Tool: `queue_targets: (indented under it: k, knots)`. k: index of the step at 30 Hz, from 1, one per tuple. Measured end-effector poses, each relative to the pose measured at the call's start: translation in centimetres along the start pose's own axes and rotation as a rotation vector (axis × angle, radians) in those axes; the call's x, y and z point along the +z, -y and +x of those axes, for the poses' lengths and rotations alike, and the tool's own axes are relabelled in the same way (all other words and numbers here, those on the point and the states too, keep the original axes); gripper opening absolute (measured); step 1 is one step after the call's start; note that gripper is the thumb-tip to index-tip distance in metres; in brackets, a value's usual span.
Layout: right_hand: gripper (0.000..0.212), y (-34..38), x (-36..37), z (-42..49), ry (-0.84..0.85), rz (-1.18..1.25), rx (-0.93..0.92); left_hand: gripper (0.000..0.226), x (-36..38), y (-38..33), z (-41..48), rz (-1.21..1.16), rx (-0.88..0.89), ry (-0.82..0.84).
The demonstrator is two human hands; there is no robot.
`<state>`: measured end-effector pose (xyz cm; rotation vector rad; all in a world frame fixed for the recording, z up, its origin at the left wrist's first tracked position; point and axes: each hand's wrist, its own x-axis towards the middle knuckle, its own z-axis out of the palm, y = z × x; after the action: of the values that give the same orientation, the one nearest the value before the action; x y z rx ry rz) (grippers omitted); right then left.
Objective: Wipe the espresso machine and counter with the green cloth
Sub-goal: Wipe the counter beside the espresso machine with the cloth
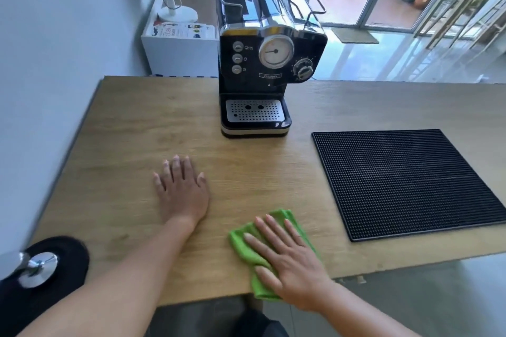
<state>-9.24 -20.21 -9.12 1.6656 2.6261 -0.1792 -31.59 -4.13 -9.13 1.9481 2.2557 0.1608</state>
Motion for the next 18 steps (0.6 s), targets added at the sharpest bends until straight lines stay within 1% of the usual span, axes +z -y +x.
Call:
queue_targets:
  k: [1,3,6,7,8,9,10,12,14,16,17,18]
  knots:
    - [0.065,-1.8,-0.2,-0.5,-0.003,-0.018,0.071,0.063,0.0,0.1,0.1,0.000,0.002,-0.002]
    - [0.066,-5.3,-0.9,0.9,0.018,-0.015,0.285,0.063,-0.1,0.1,0.1,-0.001,0.004,-0.006]
    - [0.070,-8.2,-2.2,7.6,0.007,0.052,0.611,0.063,-0.2,-0.1,0.3,0.000,-0.003,0.003]
    - [0.070,-8.5,-2.5,10.2,0.003,0.075,0.685,0.063,-0.2,-0.1,0.3,0.006,-0.006,0.001]
    - [0.069,-8.5,-2.8,12.5,0.010,0.094,0.720,0.063,-0.2,-0.1,0.4,0.010,-0.009,-0.002]
    - [0.069,-8.1,-2.9,14.4,0.015,0.104,0.711,0.062,-0.3,-0.1,0.6,0.013,-0.014,0.000]
    - [0.069,-7.2,-2.9,15.6,0.020,0.102,0.663,0.062,-0.3,-0.1,0.6,0.013,-0.017,0.001]
    - [0.067,-4.2,-2.8,15.7,0.034,0.095,0.475,0.062,-0.3,-0.1,0.6,0.013,-0.015,-0.001]
    - [0.065,-1.7,-2.6,12.5,0.044,0.091,0.202,0.061,-0.3,-0.1,0.6,0.005,-0.018,0.002]
    - [0.063,-1.5,-2.0,7.4,0.050,0.058,-0.020,0.061,-0.3,0.0,0.5,0.000,-0.012,-0.005]
    - [0.063,-2.9,-1.8,5.3,0.041,0.027,-0.064,0.061,-0.4,0.0,0.5,0.000,-0.006,-0.008]
    - [0.064,-4.8,-1.6,4.0,0.027,-0.004,-0.058,0.061,-0.4,0.1,0.5,0.001,-0.002,-0.004]
